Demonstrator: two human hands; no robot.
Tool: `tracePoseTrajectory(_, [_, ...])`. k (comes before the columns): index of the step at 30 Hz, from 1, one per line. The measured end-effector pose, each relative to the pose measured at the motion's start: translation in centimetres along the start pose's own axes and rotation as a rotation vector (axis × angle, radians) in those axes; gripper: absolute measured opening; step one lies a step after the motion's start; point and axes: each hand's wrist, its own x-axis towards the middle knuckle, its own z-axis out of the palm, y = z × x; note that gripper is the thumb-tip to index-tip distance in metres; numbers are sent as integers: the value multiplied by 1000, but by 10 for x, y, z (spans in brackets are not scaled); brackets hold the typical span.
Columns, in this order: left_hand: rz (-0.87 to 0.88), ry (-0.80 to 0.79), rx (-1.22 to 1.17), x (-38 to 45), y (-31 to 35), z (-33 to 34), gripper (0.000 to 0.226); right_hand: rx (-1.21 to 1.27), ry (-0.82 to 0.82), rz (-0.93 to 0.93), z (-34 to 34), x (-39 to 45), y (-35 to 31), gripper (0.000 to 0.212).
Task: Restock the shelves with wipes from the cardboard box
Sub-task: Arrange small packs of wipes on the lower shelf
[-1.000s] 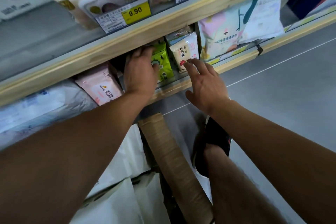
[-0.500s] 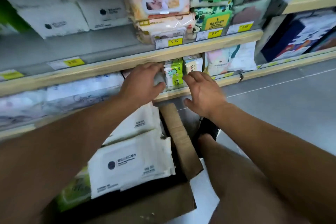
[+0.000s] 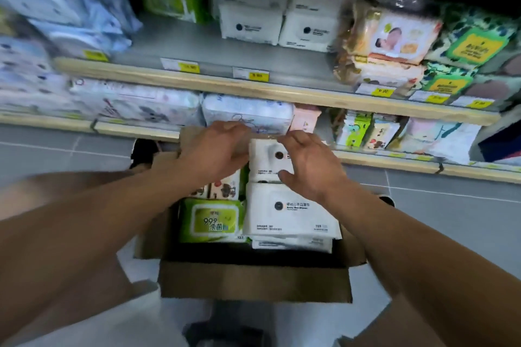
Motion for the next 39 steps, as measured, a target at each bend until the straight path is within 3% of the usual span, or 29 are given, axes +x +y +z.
tracePoseTrajectory(11, [-145,-53,-30,-41,-109,17,61,-14,-222,-94,53,65,-81,63])
tracePoseTrajectory(18, [-121,-210,52,-17,-154,45,59,54,-328,0,95,118,-97,70])
tracePoseTrajectory(28, [-92,-287,101,-3,-189,98,60,-163,-485,114,145,148,-99,70])
tracePoseTrajectory(34, [-109,-225,143,-5,-185,105,61,-263,-390,88,153,147,-100,69])
tracePoseTrajectory(39, [-124,-187,118,-10,-172,99,49,-258,-314,33,145,137,-103,64])
